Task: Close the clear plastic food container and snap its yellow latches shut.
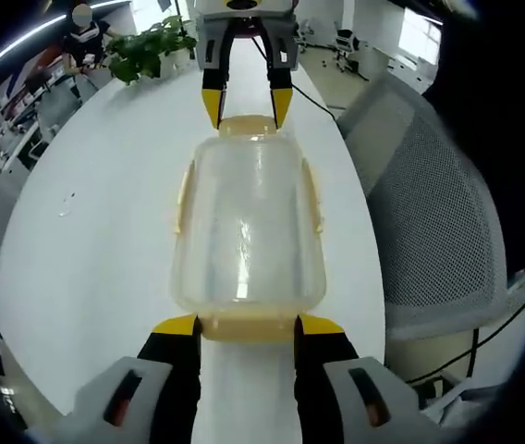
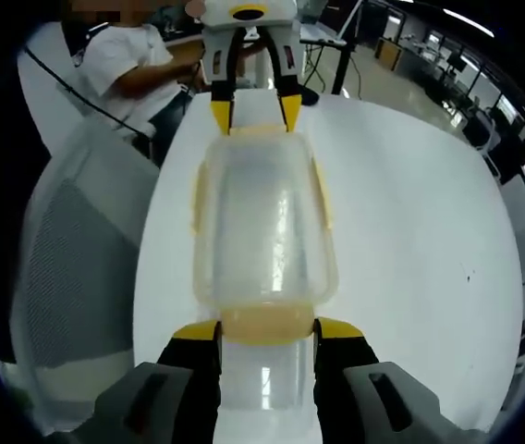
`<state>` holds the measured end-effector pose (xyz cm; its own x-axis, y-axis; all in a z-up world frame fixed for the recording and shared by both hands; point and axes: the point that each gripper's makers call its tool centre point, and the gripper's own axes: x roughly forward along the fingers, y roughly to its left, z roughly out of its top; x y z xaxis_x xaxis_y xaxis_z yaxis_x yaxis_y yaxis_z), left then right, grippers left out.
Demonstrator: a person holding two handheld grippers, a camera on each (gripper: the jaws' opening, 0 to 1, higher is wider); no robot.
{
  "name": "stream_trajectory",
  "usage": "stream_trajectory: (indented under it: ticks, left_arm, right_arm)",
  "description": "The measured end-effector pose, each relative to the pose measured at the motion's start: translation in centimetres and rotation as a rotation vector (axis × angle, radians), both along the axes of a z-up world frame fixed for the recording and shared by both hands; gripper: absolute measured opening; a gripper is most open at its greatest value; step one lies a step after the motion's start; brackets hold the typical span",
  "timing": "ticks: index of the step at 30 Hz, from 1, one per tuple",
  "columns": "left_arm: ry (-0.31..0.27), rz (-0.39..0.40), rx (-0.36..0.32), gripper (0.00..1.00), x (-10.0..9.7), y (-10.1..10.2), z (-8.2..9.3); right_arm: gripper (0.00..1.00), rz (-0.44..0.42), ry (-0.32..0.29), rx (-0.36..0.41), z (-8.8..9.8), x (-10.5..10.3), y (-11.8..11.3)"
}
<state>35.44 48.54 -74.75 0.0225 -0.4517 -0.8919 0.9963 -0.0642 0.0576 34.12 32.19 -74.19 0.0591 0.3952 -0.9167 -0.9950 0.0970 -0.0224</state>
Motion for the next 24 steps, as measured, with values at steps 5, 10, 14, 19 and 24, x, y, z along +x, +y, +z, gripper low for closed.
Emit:
stream_trajectory:
  ticks: [5,10,14,19,24]
  left_arm:
    - [0.003,-0.005,0.004,0.38,0.0,-0.9,-0.1]
    - [0.006,-0.014,0.002,0.38,0.0,-1.9,-0.1]
    - [0.011,-0.01,-0.002,0.38,-0.1,-2.5,-0.1]
    - [0.014,-0.011,-0.001,0.38,-0.4,-3.3,-0.4]
    - [0.019,-0.014,-0.001,0.38,-0.6,-3.9,-0.6]
  right_arm:
    - [0.38,-0.008,0.003,0.0,-0.1,-0.1,-0.9]
    - [0.38,-0.012,0.007,0.0,-0.1,-0.2,-1.9]
    - [0.38,-0.009,0.005,-0.003,-0.1,-0.2,-2.5]
    - [0.38,-0.008,0.008,-0.007,-0.3,-0.5,-3.3]
    - [0.38,-0.012,0.012,-0.007,-0.7,-0.7,-3.9]
